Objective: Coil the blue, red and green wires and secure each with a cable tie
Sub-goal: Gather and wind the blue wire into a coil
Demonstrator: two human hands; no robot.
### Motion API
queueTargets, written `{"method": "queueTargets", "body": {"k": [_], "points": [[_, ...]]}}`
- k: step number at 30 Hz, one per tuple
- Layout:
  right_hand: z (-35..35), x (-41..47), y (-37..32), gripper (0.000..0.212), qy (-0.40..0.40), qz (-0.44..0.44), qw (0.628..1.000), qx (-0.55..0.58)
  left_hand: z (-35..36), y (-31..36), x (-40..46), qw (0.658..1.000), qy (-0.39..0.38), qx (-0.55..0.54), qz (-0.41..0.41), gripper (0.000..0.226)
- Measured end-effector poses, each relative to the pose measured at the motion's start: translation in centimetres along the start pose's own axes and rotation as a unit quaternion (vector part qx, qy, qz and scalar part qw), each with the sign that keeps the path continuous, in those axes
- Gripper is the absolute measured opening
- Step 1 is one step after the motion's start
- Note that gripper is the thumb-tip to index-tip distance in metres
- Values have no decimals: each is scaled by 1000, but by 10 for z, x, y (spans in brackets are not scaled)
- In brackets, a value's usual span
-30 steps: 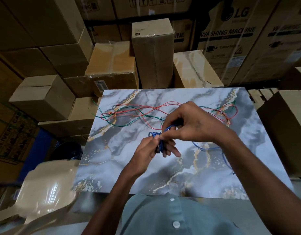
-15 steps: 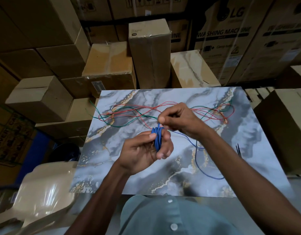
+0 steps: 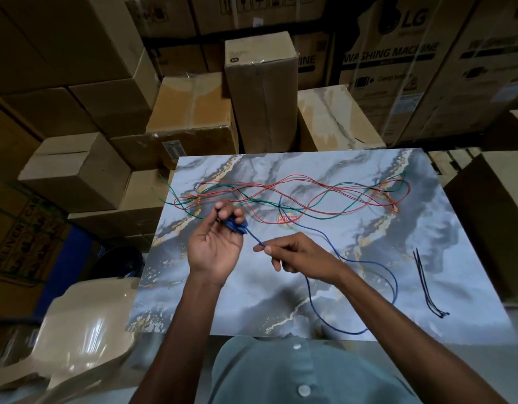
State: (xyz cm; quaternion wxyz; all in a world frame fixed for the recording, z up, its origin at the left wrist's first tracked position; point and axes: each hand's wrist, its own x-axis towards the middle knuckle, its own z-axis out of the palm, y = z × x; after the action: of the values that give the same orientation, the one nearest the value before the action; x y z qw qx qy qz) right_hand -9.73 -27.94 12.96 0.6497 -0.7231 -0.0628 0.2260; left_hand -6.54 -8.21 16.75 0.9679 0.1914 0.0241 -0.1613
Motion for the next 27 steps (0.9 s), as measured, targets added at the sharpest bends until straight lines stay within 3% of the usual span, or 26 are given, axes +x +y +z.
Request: {"method": "queueTargets", "body": {"k": [7, 12, 17, 20, 24, 27], "points": [[-5, -16, -2, 25, -36, 38, 992, -112, -29, 16, 21, 991, 112, 18, 68, 30], [-3, -19, -28, 16, 8, -1, 985, -171, -43, 5, 23, 966, 162, 183, 87, 29], [-3, -15, -57, 23, -25, -30, 968, -249, -43, -18, 20, 915, 116, 375, 90, 29], [-3, -10, -69, 27, -17, -58, 959, -278, -37, -30, 15, 883, 89, 457, 52, 32], [-19, -3, -85, 26, 4, -107, 954, -280, -25, -40, -3, 869, 49, 492, -27, 51], [-32, 3, -90, 21, 25, -123, 943, -310, -21, -38, -12, 867, -62, 487, -86, 38]]}}
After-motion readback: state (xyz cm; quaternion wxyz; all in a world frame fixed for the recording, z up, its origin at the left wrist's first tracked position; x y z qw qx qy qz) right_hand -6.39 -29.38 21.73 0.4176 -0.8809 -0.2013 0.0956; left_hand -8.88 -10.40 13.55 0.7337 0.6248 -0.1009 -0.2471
